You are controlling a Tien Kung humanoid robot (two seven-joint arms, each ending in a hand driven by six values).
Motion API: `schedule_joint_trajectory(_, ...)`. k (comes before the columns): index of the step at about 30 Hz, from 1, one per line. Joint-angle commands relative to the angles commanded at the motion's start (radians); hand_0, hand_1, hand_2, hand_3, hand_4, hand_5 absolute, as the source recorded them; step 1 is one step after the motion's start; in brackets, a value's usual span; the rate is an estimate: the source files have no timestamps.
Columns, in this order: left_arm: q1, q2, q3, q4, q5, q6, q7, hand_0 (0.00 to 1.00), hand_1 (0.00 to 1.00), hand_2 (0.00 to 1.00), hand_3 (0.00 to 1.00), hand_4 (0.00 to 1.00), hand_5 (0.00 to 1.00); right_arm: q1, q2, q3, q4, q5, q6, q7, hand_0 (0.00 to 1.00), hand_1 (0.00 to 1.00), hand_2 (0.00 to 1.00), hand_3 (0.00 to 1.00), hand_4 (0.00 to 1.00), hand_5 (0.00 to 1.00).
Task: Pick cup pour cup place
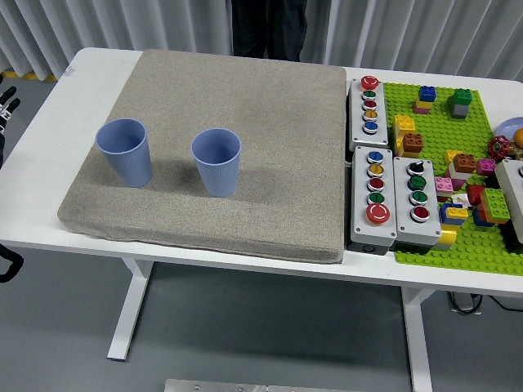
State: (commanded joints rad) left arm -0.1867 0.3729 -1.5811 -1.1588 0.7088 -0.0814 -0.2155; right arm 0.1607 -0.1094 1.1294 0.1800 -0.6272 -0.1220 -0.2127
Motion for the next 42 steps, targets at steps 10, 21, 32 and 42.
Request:
schedule_joint_trajectory(10, 0.057, -0.008, 0.005, -0.036, 0.059, -0.032, 0.014, 0.943, 0.926, 0.998, 0.998, 0.573, 0.002, 0.002, 0.0, 0.004, 0.0, -0.004, 0.001, -0.002, 0.721, 0.687, 0.732, 0.698, 0.317, 0.302)
schedule_joint_trajectory(21, 0.109, -0.013, 0.019, -0.091, 0.131, -0.059, 0.035, 0.949, 0.932, 0.998, 0.998, 0.635, 0.002, 0.001, 0.001, 0.01, 0.0, -0.014, 0.002, -0.003, 0.721, 0.687, 0.732, 0.698, 0.317, 0.303)
schedule_joint_trajectory(32, 0.119, -0.014, 0.034, -0.089, 0.157, -0.086, 0.036, 0.951, 0.933, 0.998, 0.998, 0.698, 0.002, -0.002, 0.003, 0.014, 0.0, -0.026, 0.003, -0.006, 0.721, 0.687, 0.732, 0.698, 0.317, 0.303)
schedule_joint_trajectory(42, 0.117, -0.012, 0.027, -0.071, 0.216, -0.185, 0.065, 0.969, 0.964, 0.998, 0.998, 0.922, 0.15, -0.007, 0.003, 0.016, 0.0, -0.033, 0.003, -0.009, 0.721, 0.687, 0.731, 0.698, 0.316, 0.306)
